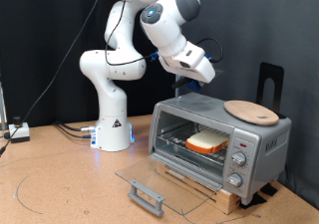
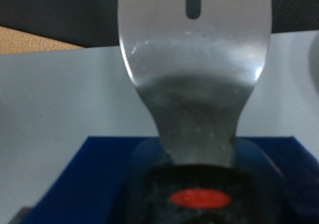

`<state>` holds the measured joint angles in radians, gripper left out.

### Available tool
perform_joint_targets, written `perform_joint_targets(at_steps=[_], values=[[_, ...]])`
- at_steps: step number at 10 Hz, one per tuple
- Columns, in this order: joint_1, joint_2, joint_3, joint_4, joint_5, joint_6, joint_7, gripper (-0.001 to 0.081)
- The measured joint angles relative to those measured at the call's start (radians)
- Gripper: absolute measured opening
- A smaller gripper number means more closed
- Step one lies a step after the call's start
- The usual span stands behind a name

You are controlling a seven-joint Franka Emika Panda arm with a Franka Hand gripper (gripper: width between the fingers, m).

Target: Make a piece of toast with the oven

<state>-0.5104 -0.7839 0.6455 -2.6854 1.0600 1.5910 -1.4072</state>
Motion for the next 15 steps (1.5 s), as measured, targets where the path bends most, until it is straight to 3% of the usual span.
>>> perform_joint_targets(at_steps=[6,7,8,9,10,15], values=[[0.001,-0.040,0.044,-0.085,0.068,0.043,-0.001,0.0397],[0.001,-0.040,0.053,-0.093,0.086,0.045,-0.002,0.0563],[0.001,-0.040,0.059,-0.097,0.097,0.045,-0.004,0.0563],[0.001,-0.040,0.061,-0.099,0.109,0.045,-0.005,0.0744],[0.002,-0.041,0.058,-0.098,0.127,0.044,-0.008,0.0789],[0.005,-0.111,-0.082,-0.071,0.165,-0.037,-0.048,0.0808]])
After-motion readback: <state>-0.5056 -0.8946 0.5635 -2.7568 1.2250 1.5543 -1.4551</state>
